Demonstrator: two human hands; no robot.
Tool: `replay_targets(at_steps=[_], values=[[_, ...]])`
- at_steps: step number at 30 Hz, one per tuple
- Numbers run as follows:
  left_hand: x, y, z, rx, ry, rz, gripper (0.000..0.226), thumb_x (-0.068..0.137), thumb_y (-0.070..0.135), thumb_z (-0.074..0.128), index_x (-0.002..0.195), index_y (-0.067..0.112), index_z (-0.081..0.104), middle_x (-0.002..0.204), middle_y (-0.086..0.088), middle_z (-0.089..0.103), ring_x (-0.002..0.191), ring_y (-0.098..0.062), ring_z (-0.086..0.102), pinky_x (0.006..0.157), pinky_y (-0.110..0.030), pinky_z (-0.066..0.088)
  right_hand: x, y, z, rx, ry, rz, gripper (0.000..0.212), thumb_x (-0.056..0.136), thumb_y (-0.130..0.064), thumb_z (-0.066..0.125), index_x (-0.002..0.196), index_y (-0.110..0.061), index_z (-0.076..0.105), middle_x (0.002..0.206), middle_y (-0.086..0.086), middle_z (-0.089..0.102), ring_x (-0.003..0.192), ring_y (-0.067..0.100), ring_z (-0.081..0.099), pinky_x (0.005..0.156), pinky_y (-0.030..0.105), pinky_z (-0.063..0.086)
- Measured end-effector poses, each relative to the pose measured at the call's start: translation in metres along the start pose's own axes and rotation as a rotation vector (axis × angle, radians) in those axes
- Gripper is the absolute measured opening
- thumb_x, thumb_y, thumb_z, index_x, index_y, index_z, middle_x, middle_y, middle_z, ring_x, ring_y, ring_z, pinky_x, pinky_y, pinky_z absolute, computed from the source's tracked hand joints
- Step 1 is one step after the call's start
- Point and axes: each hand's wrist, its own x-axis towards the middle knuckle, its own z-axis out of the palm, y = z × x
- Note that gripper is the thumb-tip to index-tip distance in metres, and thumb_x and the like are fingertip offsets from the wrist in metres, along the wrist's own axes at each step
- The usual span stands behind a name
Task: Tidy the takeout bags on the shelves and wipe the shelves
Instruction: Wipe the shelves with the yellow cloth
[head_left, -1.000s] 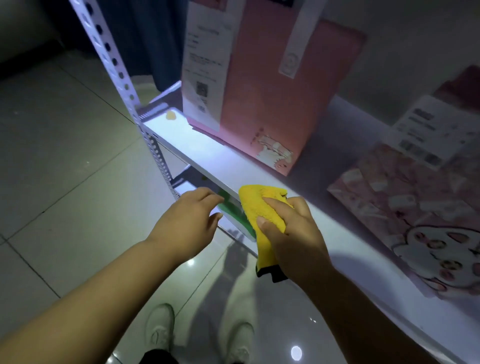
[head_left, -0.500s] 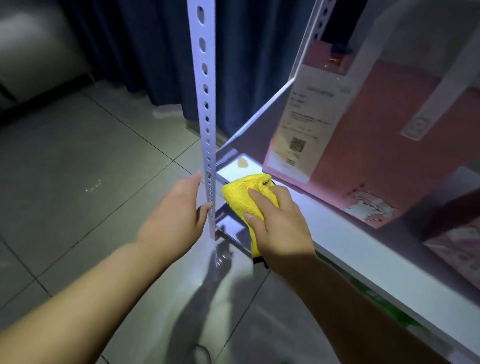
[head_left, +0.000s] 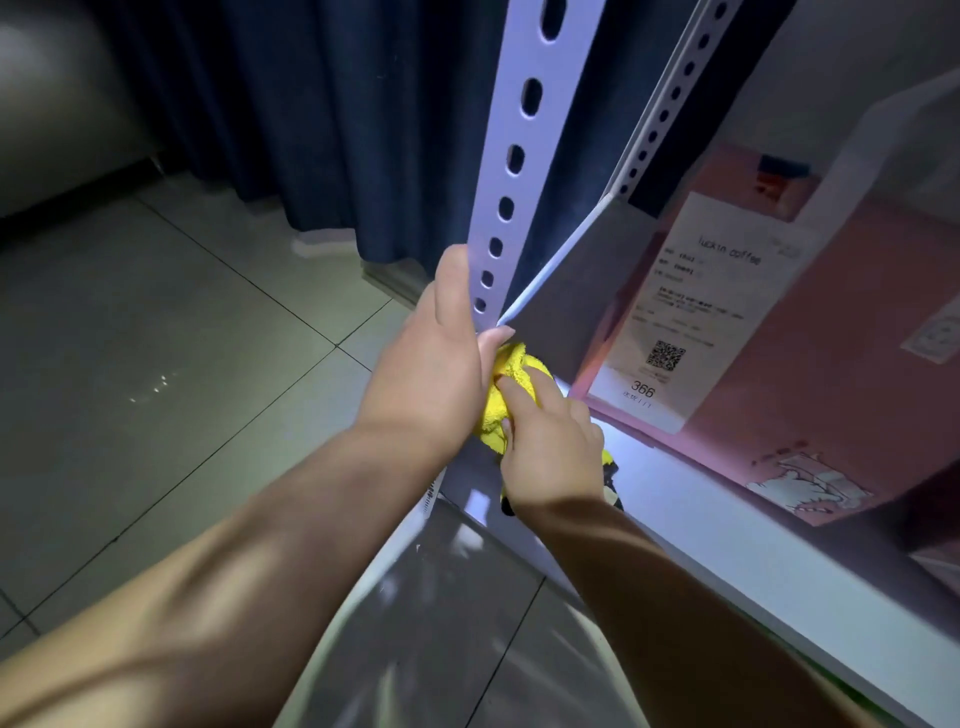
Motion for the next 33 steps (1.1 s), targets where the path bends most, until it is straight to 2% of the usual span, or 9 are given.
replay_targets(at_steps=[7, 11, 16, 20, 24, 26, 27, 30, 33], values=[[-0.004, -0.001, -0.004, -0.027, -0.036, 0.029, 0.039, 0.093, 0.023, 0.048, 0.126, 0.02, 0.028, 0.101, 0.001, 0.05, 0.077, -0.024, 0.044, 0.064, -0.035, 0.038, 0.003, -0.004, -0.012, -0.042, -0.069, 0.024, 0.053, 0.089, -0.015, 0.042, 0.137, -0.036, 0.034, 0.148, -0.008, 0.029, 0.113, 0.034, 0.04, 0.089, 0.039, 0.035], [-0.004, -0.001, -0.006, -0.038, -0.07, 0.04, 0.039, 0.094, 0.019, 0.048, 0.127, 0.019, 0.028, 0.102, 0.003, 0.049, 0.07, 0.001, 0.047, 0.058, -0.029, 0.034, -0.017, 0.008, -0.016, -0.076, -0.177, 0.04, 0.056, 0.089, -0.018, 0.043, 0.139, -0.04, 0.029, 0.151, -0.008, 0.023, 0.112, 0.032, 0.04, 0.087, 0.037, 0.035], [-0.001, -0.003, -0.006, -0.045, -0.078, 0.032, 0.041, 0.094, 0.021, 0.048, 0.129, 0.017, 0.028, 0.103, 0.0, 0.05, 0.076, -0.021, 0.04, 0.067, -0.035, 0.04, -0.001, -0.001, -0.022, -0.116, -0.154, 0.05, 0.059, 0.088, -0.016, 0.043, 0.14, -0.04, 0.029, 0.151, -0.008, 0.024, 0.115, 0.034, 0.04, 0.089, 0.039, 0.036], [-0.001, -0.004, -0.004, -0.057, -0.085, 0.02, 0.04, 0.092, 0.021, 0.048, 0.127, 0.021, 0.028, 0.099, 0.0, 0.05, 0.076, -0.023, 0.042, 0.068, -0.037, 0.043, 0.016, -0.007, -0.028, -0.152, -0.198, -0.002, 0.058, 0.086, -0.015, 0.046, 0.138, -0.039, 0.033, 0.148, -0.009, 0.028, 0.113, 0.035, 0.042, 0.082, 0.038, 0.033], [-0.003, -0.005, -0.003, -0.052, -0.078, 0.013, 0.041, 0.094, 0.022, 0.049, 0.129, 0.02, 0.028, 0.097, 0.005, 0.048, 0.069, -0.003, 0.046, 0.066, -0.031, 0.036, -0.005, 0.004, -0.031, -0.133, -0.294, -0.017, 0.059, 0.089, -0.018, 0.045, 0.14, -0.042, 0.029, 0.155, -0.012, 0.016, 0.124, 0.032, 0.037, 0.099, 0.04, 0.036], [-0.003, -0.005, -0.003, -0.052, -0.086, 0.01, 0.041, 0.094, 0.021, 0.048, 0.129, 0.02, 0.027, 0.096, 0.008, 0.045, 0.068, 0.013, 0.044, 0.065, -0.028, 0.032, -0.015, 0.005, -0.032, -0.139, -0.344, -0.008, 0.064, 0.086, -0.014, 0.045, 0.141, -0.043, 0.026, 0.156, -0.014, 0.012, 0.127, 0.031, 0.034, 0.102, 0.04, 0.033], [-0.003, -0.005, -0.004, -0.054, -0.088, 0.011, 0.041, 0.094, 0.021, 0.047, 0.13, 0.02, 0.027, 0.097, 0.009, 0.044, 0.069, 0.014, 0.043, 0.065, -0.027, 0.031, -0.017, 0.006, -0.034, -0.145, -0.356, 0.003, 0.066, 0.086, -0.011, 0.045, 0.141, -0.043, 0.026, 0.156, -0.014, 0.011, 0.128, 0.03, 0.034, 0.103, 0.04, 0.033], [-0.003, -0.005, -0.004, -0.062, -0.073, 0.023, 0.039, 0.094, 0.018, 0.046, 0.129, 0.02, 0.027, 0.098, 0.008, 0.045, 0.071, -0.007, 0.041, 0.066, -0.028, 0.032, -0.007, 0.001, -0.036, -0.147, -0.324, 0.013, 0.059, 0.089, -0.016, 0.044, 0.139, -0.042, 0.03, 0.155, -0.011, 0.018, 0.127, 0.03, 0.038, 0.099, 0.039, 0.036], [-0.004, -0.005, -0.002, -0.072, -0.06, 0.033, 0.039, 0.093, 0.018, 0.046, 0.128, 0.019, 0.028, 0.101, 0.005, 0.047, 0.078, -0.016, 0.038, 0.068, -0.032, 0.037, 0.009, -0.011, -0.036, -0.172, -0.245, -0.047, 0.042, 0.087, -0.02, 0.05, 0.126, -0.036, 0.045, 0.141, -0.005, 0.039, 0.112, 0.033, 0.05, 0.081, 0.037, 0.039]])
